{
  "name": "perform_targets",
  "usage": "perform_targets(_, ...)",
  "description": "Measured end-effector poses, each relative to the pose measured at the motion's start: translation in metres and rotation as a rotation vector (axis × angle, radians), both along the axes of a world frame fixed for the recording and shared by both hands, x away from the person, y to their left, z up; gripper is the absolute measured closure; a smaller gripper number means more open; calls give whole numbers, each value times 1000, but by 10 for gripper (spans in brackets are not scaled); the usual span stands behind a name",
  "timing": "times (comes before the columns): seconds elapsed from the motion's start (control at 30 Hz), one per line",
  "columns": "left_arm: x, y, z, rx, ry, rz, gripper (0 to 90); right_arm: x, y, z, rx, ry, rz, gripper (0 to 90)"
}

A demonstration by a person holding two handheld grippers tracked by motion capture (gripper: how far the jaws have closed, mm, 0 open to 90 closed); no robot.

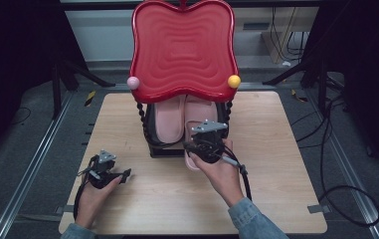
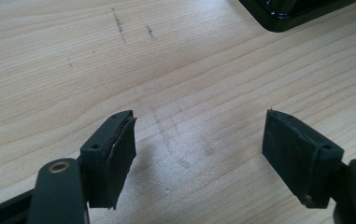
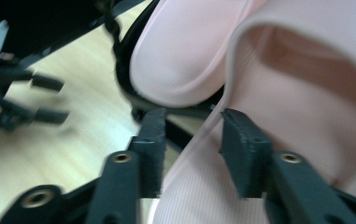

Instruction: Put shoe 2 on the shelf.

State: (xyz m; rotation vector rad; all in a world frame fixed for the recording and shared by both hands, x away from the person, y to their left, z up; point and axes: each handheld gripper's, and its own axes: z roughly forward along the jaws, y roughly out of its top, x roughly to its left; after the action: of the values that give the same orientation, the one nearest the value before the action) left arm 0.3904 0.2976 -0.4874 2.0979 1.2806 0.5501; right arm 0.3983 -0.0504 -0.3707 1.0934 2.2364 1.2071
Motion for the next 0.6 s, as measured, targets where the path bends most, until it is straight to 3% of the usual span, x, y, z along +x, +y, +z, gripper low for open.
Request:
perform_targets(0.3, 0, -1, 0, 5, -1, -1, 253, -25, -6, -4, -112, 47, 158, 791)
perform_targets(0.6, -1, -1, 1, 4, -8, 0, 253, -42, -2, -14, -228, 81, 282, 843)
